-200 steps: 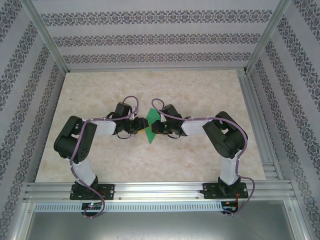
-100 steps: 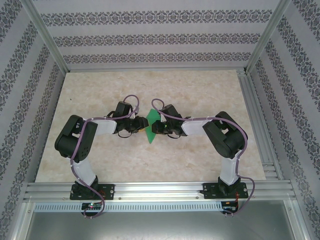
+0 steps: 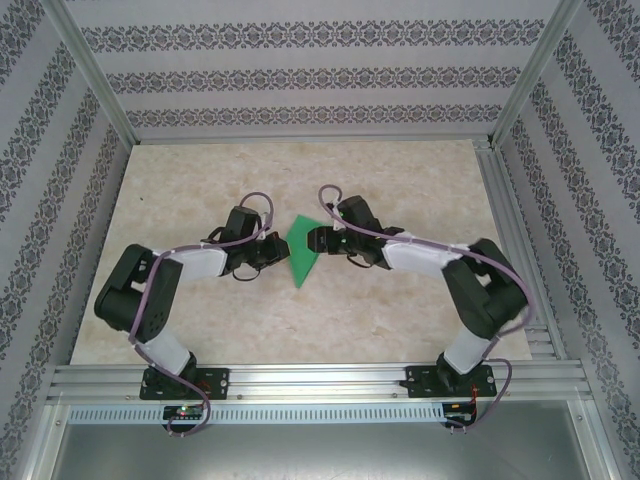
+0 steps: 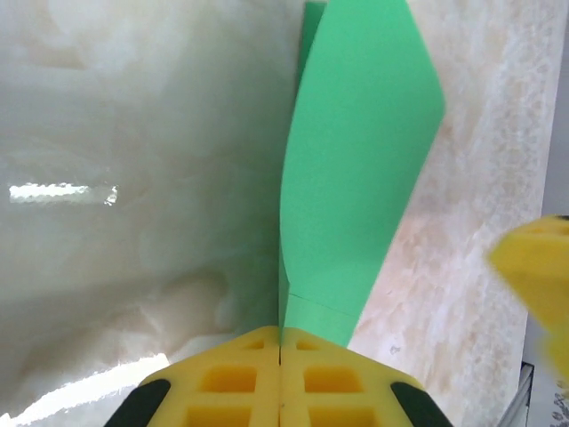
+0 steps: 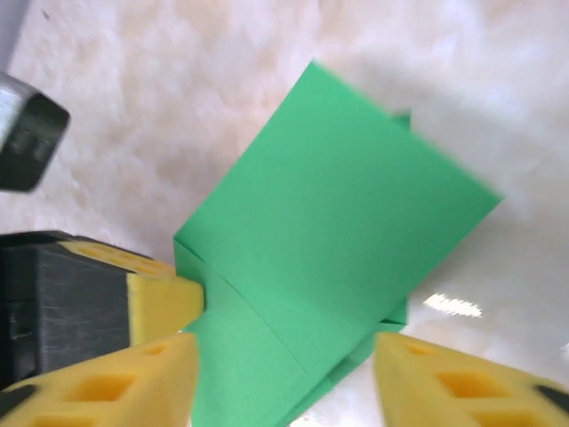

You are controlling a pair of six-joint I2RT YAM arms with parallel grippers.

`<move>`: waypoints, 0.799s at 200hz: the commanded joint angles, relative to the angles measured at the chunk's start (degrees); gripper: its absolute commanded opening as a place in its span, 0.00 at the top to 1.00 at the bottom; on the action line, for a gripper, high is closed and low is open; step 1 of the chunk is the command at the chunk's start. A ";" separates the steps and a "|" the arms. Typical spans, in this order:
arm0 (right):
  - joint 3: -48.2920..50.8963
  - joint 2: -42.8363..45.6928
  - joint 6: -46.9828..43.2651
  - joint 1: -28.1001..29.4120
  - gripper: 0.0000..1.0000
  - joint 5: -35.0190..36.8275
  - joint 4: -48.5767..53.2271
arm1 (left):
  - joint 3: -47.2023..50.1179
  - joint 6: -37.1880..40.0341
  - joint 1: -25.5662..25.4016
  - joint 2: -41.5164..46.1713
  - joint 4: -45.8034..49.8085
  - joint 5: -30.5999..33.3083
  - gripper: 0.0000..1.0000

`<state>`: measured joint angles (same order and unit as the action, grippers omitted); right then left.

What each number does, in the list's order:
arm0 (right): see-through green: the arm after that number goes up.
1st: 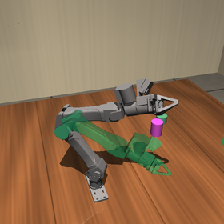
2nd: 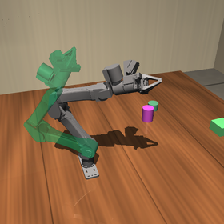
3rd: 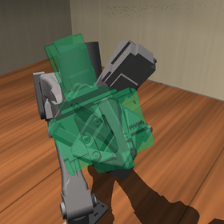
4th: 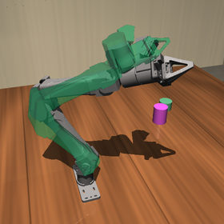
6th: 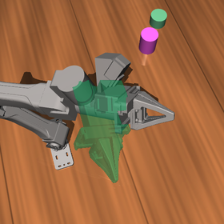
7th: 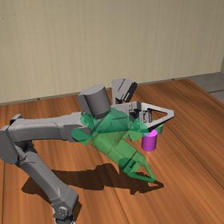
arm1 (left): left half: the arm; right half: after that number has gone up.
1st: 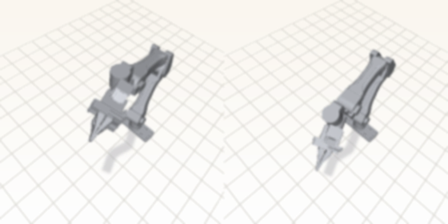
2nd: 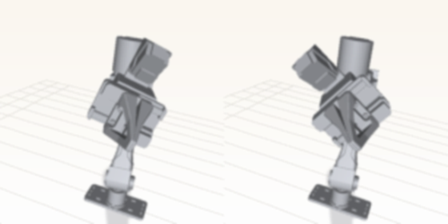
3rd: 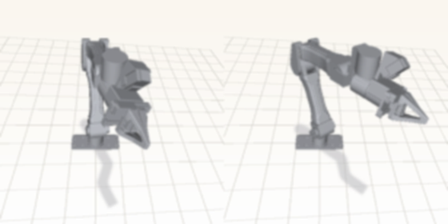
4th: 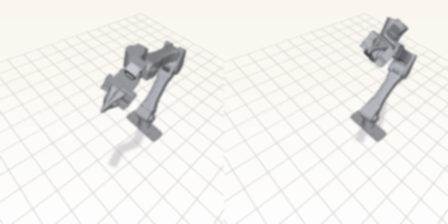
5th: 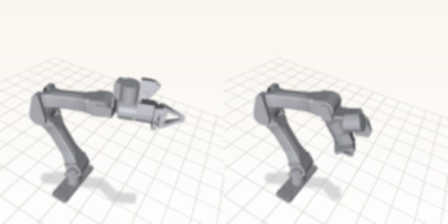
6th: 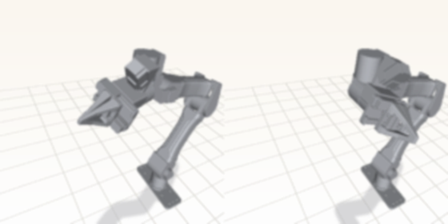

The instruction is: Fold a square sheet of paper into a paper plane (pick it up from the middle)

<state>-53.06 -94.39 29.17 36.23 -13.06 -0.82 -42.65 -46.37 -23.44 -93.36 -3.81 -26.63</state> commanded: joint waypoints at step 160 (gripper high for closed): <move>20.49 -2.07 -30.73 17.68 0.44 16.94 -41.18 | 2.16 -18.35 -12.29 10.41 9.71 31.38 0.90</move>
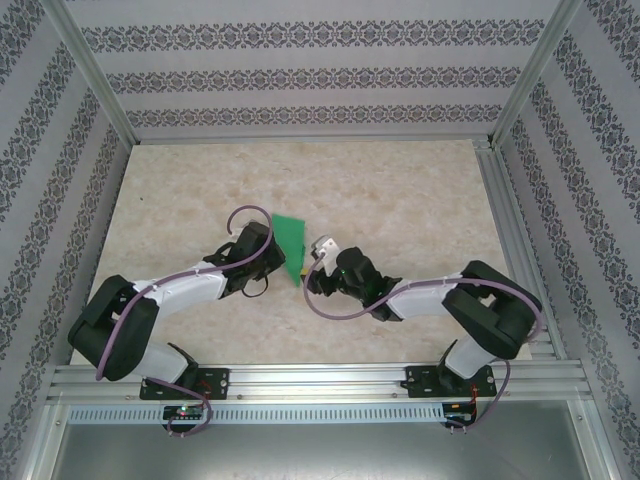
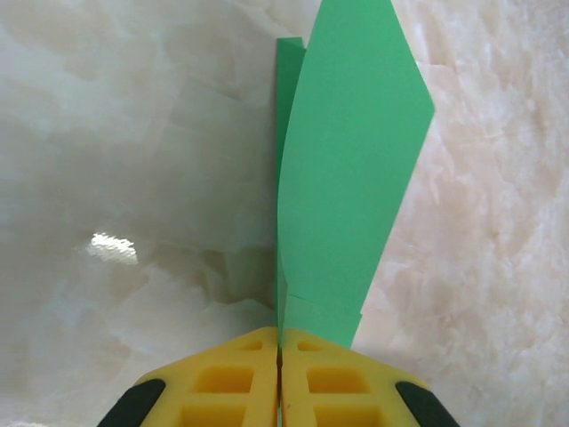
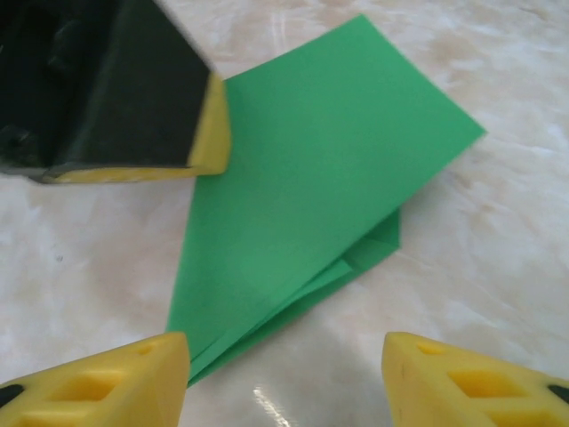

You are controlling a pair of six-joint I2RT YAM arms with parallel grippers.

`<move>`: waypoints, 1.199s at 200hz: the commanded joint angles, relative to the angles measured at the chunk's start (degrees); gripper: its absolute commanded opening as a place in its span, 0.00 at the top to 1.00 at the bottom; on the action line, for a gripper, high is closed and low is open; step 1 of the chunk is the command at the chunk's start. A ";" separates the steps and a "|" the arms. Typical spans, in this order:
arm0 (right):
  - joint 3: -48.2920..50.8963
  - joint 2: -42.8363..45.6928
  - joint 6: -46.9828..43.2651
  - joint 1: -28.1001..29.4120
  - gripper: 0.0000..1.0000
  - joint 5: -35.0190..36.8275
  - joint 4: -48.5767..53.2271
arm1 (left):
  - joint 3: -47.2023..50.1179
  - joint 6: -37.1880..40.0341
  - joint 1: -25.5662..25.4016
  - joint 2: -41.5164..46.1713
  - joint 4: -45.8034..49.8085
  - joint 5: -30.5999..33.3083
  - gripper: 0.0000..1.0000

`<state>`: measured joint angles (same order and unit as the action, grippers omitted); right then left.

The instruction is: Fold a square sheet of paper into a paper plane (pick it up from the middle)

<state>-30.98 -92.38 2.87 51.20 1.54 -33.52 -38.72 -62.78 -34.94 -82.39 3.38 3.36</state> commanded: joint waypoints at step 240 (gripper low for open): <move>-6.22 -16.89 -4.51 3.78 0.96 1.40 -14.27 | -3.03 -3.64 -0.13 0.55 2.79 -1.73 0.79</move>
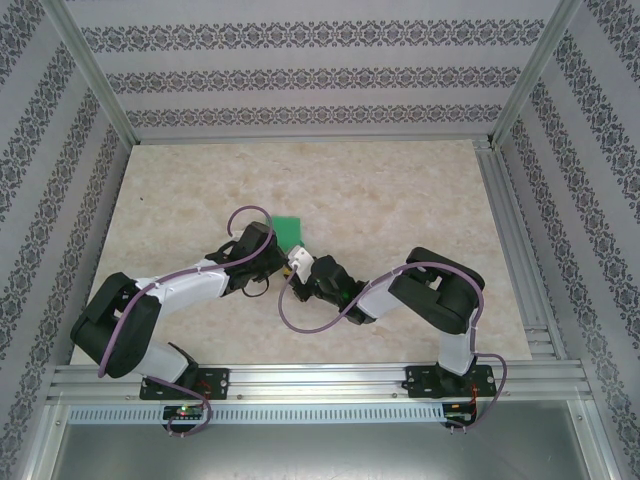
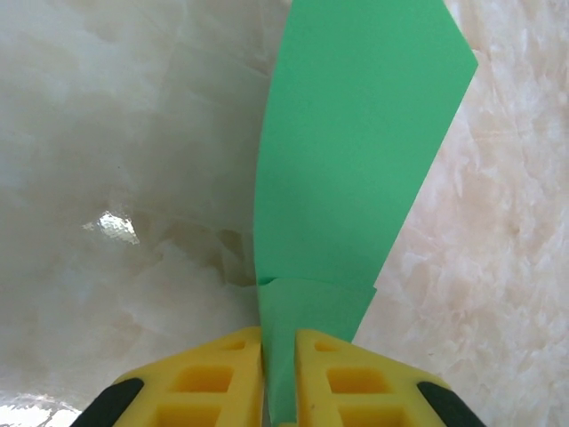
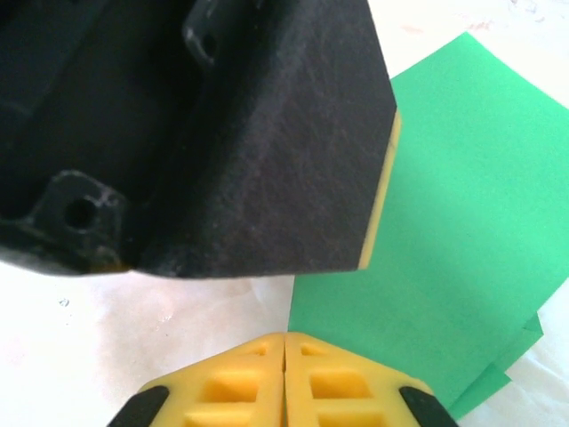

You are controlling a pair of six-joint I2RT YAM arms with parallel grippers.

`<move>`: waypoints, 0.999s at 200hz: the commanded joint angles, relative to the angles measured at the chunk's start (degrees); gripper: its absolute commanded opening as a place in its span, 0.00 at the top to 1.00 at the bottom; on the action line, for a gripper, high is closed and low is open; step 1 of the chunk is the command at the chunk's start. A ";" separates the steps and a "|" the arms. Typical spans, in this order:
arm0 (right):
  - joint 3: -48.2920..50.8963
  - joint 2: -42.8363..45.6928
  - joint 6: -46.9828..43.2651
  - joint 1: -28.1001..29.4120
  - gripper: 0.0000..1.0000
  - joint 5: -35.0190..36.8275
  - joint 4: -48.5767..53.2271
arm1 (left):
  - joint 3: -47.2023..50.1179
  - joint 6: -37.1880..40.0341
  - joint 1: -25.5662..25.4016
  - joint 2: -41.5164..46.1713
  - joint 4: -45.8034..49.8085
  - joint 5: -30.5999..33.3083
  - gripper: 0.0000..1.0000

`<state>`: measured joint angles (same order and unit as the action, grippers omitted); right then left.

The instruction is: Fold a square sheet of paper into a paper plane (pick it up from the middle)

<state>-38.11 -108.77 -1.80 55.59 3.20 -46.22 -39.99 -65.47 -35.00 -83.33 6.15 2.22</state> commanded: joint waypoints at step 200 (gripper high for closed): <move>7.52 1.97 6.73 -6.53 1.00 -12.52 -11.38 | -2.93 4.70 3.84 -5.34 -6.15 -7.84 0.83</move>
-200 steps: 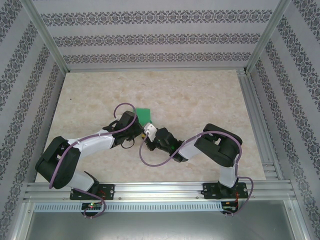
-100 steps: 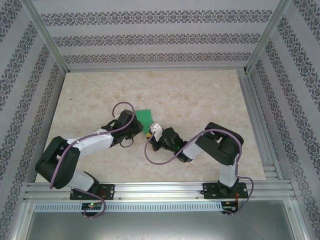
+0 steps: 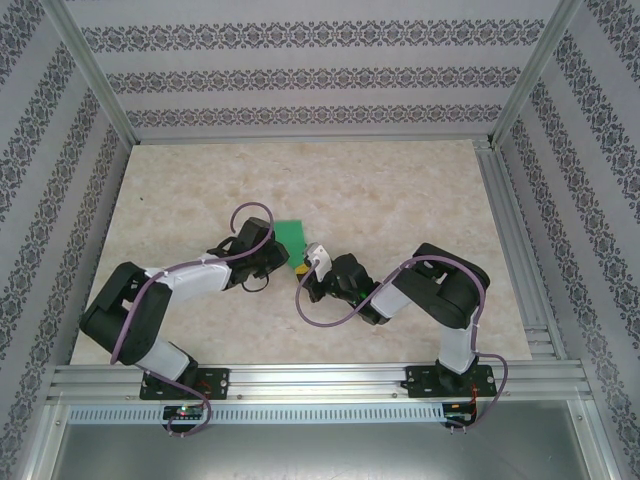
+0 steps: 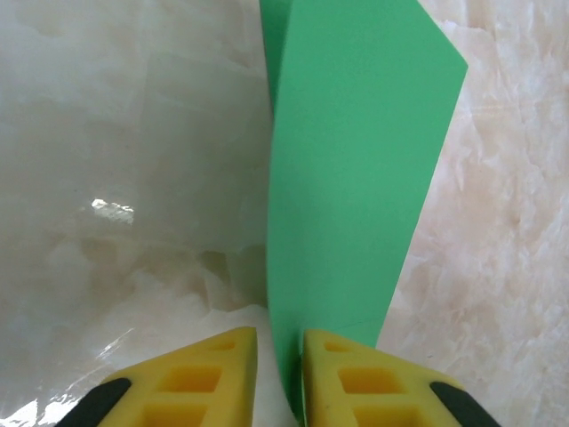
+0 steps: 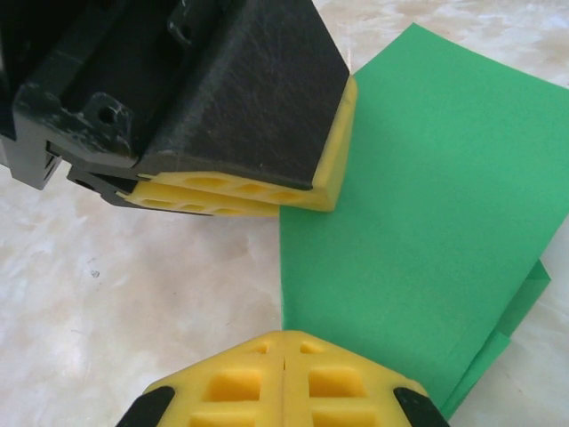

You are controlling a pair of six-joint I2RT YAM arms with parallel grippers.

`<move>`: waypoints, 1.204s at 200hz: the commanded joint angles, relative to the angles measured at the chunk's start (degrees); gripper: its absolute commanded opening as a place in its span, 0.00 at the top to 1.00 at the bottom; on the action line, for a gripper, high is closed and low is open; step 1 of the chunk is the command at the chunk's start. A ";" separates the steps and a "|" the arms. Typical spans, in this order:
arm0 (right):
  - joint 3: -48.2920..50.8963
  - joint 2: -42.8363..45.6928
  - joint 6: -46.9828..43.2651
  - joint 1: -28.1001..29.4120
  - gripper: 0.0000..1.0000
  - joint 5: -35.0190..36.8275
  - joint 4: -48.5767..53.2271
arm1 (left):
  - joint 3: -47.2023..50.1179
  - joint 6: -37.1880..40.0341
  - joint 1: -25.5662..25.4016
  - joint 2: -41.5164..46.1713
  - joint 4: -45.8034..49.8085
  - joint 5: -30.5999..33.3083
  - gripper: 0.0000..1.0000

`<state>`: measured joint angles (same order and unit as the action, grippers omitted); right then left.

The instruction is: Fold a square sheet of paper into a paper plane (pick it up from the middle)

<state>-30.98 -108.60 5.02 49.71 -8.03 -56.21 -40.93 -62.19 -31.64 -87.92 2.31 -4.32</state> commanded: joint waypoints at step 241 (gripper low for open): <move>-9.16 -3.86 -8.78 5.19 0.72 13.83 5.69 | -3.77 -2.05 0.25 3.23 4.53 -1.48 0.99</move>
<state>-38.92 -111.04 -3.16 54.02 4.54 -50.52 -43.20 -63.33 -31.55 -86.02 6.07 -5.54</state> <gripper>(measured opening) 0.301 0.053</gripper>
